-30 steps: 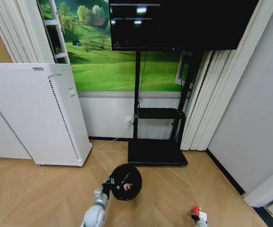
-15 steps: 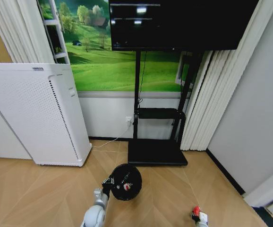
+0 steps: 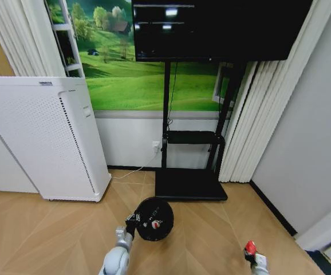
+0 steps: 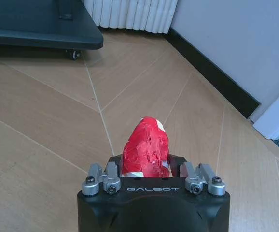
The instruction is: Pick up the trash bin and place the garbage on the floor into it.
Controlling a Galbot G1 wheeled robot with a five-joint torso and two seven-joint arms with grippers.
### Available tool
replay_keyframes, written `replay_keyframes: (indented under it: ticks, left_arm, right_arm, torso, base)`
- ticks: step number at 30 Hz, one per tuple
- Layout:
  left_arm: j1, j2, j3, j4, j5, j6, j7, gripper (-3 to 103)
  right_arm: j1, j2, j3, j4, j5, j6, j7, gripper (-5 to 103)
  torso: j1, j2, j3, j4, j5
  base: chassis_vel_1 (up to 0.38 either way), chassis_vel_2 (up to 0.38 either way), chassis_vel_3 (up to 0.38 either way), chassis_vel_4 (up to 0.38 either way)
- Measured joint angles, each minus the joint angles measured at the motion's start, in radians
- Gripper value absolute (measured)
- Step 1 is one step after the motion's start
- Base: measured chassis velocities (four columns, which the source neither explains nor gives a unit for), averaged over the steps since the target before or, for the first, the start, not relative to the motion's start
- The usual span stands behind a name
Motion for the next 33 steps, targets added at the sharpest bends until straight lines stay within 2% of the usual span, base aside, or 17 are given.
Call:
replay_keyframes:
  ticks: [16, 19, 21, 28, 30, 31, 32, 33]
  left_arm:
    - [0.003, -0.002, 0.0, -0.003, 0.004, 0.004, -0.001, 4]
    - [0.0, -0.005, 0.002, 0.002, 0.005, 0.004, -0.002, 4]
    - [-0.008, -0.007, 0.007, 0.006, 0.005, 0.004, -0.005, 4]
    - [-0.022, -0.01, 0.016, 0.018, 0.004, 0.003, -0.006, 4]
    - [-0.028, -0.014, 0.02, 0.024, 0.005, 0.002, -0.006, 4]
    - [-0.028, -0.014, 0.02, 0.024, 0.005, 0.002, -0.006, 4]
    - [-0.033, -0.016, 0.024, 0.028, 0.006, 0.002, -0.007, 4]
    - [-0.035, -0.016, 0.025, 0.028, 0.007, 0.002, -0.007, 4]
  right_arm:
    - [-0.022, 0.011, 0.015, 0.022, -0.012, 0.008, 0.004, 51]
    - [-0.042, 0.004, 0.033, 0.046, -0.05, 0.048, -0.016, 51]
    - [-0.06, -0.008, 0.059, 0.068, -0.119, 0.1, -0.044, 51]
    - [-0.077, -0.019, 0.089, 0.091, -0.198, 0.196, -0.115, 51]
    - [-0.075, -0.016, 0.097, 0.086, -0.236, 0.264, -0.17, 51]
    - [-0.075, -0.016, 0.097, 0.086, -0.236, 0.264, -0.17, 51]
    - [-0.075, -0.012, 0.099, 0.081, -0.252, 0.319, -0.222, 51]
    - [-0.075, -0.012, 0.1, 0.08, -0.254, 0.332, -0.235, 51]
  torso:
    - [0.0, 0.0, 0.0, 0.0002, 0.0001]
    - [0.0, 0.0, 0.0, 0.0002, 0.0001]
    - [0.0, 0.0, 0.0, 0.0, 0.0001]
    - [0.0, 0.0, 0.0, 0.0, 0.0]
    - [0.0, 0.0, 0.0, 0.0002, 0.0]
    - [0.0, 0.0, 0.0, 0.0002, 0.0]
    - [0.0, 0.0, 0.0, 0.0001, 0.0001]
    - [0.0, 0.0, 0.0, 0.0001, 0.0001]
  base:
    - [0.0, 0.0, 0.0, 0.0]
    - [0.0, 0.0, 0.0, 0.0]
    - [0.0, 0.0, 0.0, 0.0]
    - [0.0, 0.0, 0.0, 0.0]
    - [0.0, 0.0, 0.0, 0.0]
    - [0.0, 0.0, 0.0, 0.0]
    - [0.0, 0.0, 0.0, 0.0]
    - [0.0, 0.0, 0.0, 0.0]
